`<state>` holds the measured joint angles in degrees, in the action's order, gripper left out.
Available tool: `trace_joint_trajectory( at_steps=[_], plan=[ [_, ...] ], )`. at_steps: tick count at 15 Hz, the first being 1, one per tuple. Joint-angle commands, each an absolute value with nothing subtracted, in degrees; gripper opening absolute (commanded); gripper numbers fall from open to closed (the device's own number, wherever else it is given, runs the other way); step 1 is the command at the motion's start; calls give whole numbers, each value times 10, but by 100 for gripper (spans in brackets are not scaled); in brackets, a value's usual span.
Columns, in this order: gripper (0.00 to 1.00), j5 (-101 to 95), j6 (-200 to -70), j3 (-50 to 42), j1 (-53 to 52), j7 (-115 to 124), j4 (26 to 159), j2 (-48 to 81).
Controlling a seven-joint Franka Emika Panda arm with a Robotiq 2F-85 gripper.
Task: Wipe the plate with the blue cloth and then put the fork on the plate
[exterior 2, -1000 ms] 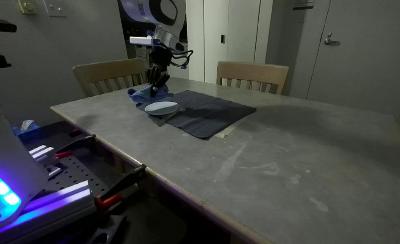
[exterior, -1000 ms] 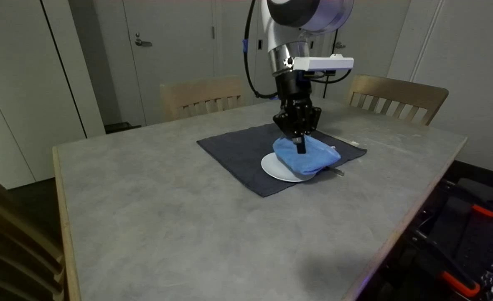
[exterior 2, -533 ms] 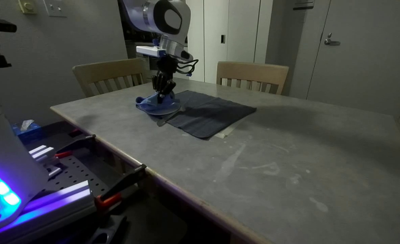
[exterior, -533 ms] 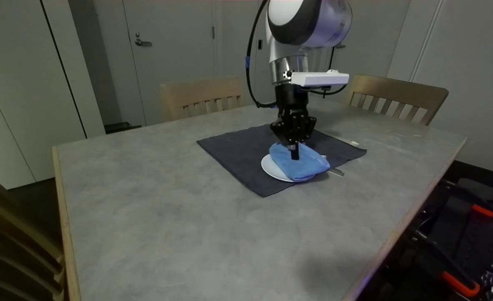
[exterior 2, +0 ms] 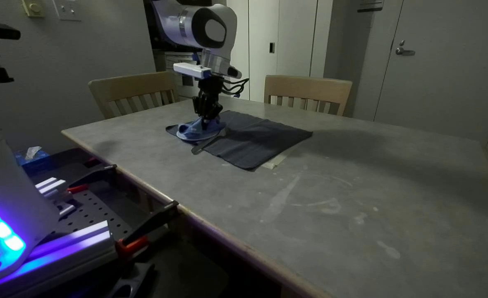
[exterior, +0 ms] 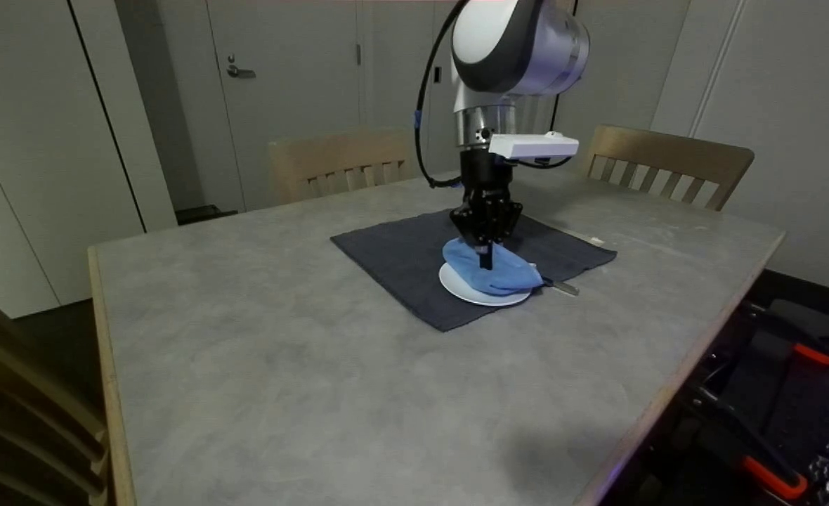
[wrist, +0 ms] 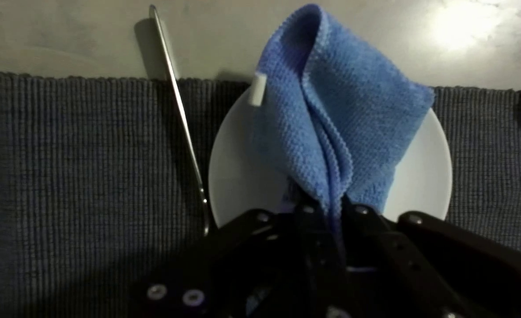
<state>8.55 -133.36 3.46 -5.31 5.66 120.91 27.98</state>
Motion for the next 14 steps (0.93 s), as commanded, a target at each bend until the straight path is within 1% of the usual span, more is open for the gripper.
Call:
trace_joint_trajectory(
  at_steps=[1, 9, 11, 14],
  plan=[
    [2, 101, -1342, 59, -36, -5, 1197, 289],
    [2, 143, -1343, 80, -21, -67, 1196, 286],
    [2, 137, -1337, 71, -19, -60, 1199, 286],
    [2, 89, -1342, 31, -47, 30, 1206, 279]
  ],
)
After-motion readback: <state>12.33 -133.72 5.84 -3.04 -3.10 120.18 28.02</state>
